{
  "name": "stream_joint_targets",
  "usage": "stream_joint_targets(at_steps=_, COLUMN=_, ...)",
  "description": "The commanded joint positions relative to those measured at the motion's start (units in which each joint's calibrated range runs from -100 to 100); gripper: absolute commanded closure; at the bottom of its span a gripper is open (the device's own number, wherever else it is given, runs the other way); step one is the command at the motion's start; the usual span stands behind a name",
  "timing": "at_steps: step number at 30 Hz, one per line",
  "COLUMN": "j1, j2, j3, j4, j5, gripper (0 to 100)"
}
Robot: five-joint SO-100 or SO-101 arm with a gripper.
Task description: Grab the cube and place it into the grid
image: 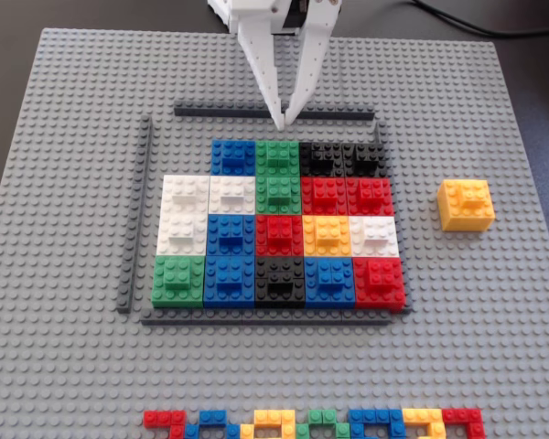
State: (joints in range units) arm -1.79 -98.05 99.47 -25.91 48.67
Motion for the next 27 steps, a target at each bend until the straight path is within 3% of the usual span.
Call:
stream_joint_targets(at_steps=1, j1=0.35, j2=-1.86, j3=-0.10, j4=-0.81, j5=-0.10, gripper=100)
stream_joint_targets(at_steps=13, j1=-4.44, j2=10.52, j3=-26.48, j4=9.06, j5=-1.71, gripper=100)
stream_joint_targets(at_steps=27, j1=-16.45, j2=39.49, j3=-68.43, j4=24.25, j5=-10.65, gripper=100)
